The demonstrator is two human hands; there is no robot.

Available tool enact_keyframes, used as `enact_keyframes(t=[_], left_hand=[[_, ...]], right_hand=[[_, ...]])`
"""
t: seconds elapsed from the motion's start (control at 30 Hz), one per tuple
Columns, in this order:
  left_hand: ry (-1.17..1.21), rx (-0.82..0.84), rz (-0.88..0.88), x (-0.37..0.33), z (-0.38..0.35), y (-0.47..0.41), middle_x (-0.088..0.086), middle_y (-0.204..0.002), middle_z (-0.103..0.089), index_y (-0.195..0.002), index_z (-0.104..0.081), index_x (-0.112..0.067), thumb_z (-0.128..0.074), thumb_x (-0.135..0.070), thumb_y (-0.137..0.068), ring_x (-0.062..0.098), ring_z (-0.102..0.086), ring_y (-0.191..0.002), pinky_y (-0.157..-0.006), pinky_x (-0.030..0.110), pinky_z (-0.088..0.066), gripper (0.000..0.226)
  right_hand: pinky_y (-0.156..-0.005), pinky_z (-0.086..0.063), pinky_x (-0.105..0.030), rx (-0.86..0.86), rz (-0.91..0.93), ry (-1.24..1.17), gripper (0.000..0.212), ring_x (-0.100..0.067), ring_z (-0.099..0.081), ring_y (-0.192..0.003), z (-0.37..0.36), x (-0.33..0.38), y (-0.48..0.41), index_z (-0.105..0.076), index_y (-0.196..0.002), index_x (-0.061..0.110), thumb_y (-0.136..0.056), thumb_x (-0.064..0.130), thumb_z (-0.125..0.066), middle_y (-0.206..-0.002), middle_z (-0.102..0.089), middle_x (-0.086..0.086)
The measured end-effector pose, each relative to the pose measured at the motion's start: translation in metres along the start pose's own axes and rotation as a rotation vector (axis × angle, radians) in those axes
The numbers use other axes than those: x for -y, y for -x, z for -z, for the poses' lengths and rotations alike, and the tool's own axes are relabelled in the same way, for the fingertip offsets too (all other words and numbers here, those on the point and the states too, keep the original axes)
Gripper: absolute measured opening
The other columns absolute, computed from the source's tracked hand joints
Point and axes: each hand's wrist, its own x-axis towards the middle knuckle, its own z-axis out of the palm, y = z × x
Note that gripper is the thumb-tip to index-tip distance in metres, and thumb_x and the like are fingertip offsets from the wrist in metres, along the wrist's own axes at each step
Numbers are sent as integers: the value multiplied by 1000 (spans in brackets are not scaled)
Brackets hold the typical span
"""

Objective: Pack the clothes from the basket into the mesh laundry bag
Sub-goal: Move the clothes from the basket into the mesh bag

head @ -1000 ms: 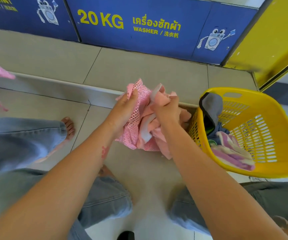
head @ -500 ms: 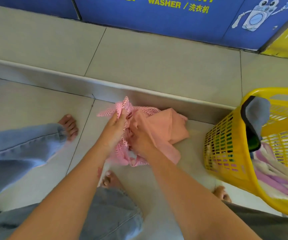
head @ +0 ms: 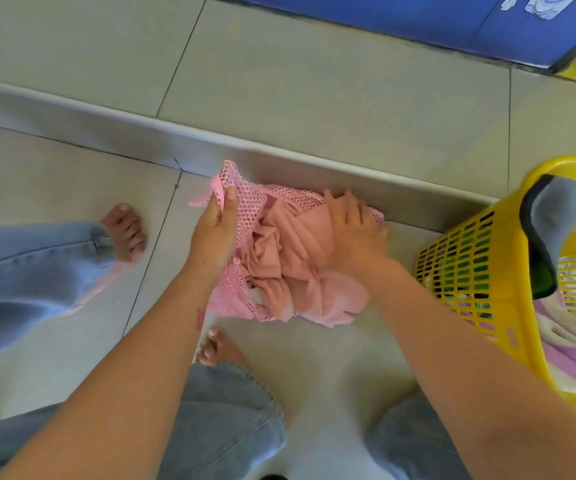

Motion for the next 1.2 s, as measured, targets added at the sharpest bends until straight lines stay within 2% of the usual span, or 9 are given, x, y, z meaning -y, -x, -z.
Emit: enact_keyframes(t=[0.07,0.23,0.53,0.63,0.73,0.87,0.97,1.1,1.2], left_hand=[[14,-14,6,5,0,0,-5,-149,-44,-149,-34,-33,-29,-60,-98,17,-39,-137,-104,27,-29,58],[44,7,-4,2,-2,7,-7,-146,-48,-146,-39,-33,-33,-63,-95,15,-43,-134,-104,30,-33,60],[130,102,51,-12,-24,22,-5,-156,-35,-151,-29,-33,-15,-67,-95,15,-33,-142,-115,36,-24,67],[145,180,9,-22,-38,32,-7,-156,-34,-151,-28,-35,-14,-70,-93,14,-32,-143,-114,31,-22,69],[128,272,-7,-32,-48,35,-7,-150,-45,-144,-40,-42,-17,-92,-73,15,-40,-138,-117,44,-28,90],[234,235,16,-42,-50,34,-6,-149,-47,-142,-39,-45,-24,-102,-53,17,-43,-137,-114,48,-31,106],[282,224,28,-50,-41,30,-11,-154,-37,-144,-31,-49,-25,-103,-47,17,-37,-141,-115,52,-27,111],[338,199,-24,-59,-25,21,-13,-149,-44,-142,-37,-47,-27,-96,-62,15,-41,-138,-113,52,-31,94],[281,159,-39,-60,-20,24,-13,-149,-45,-143,-37,-46,-24,-94,-67,14,-41,-138,-113,49,-32,91]], right_hand=[[-104,-23,-63,64,-11,156,124,-34,-22,-141,-20,-2,3,12,-149,39,-60,76,-65,-157,-17,-11],[-89,-34,-49,-85,-148,31,45,-31,-45,-122,-41,5,14,-47,-128,25,-85,28,-56,-129,-54,-9],[-86,-36,-48,-431,-349,-177,32,-35,-51,-111,57,-23,56,-55,-111,19,-79,22,-52,-114,-62,-12],[-93,-39,-51,-377,-211,-128,34,-33,-46,-115,87,-6,72,-55,-114,22,-80,22,-55,-118,-60,-7],[-91,-39,-47,-400,65,-99,36,-30,-53,-110,83,19,75,-57,-114,21,-80,31,-58,-113,-64,-2],[-99,-38,-49,-181,231,-166,33,-32,-46,-120,30,46,59,-57,-122,27,-89,30,-48,-124,-53,-7],[-112,-21,-53,134,259,-2,41,-31,-28,-138,-21,41,51,-43,-139,42,-98,41,-38,-146,-40,-5],[-109,-20,-54,148,187,118,53,-33,-27,-139,-27,37,36,-28,-145,50,-96,43,-45,-149,-36,-6],[-103,-24,-56,81,120,-60,51,-33,-30,-131,-15,29,34,-32,-141,51,-92,46,-45,-142,-40,-8]])
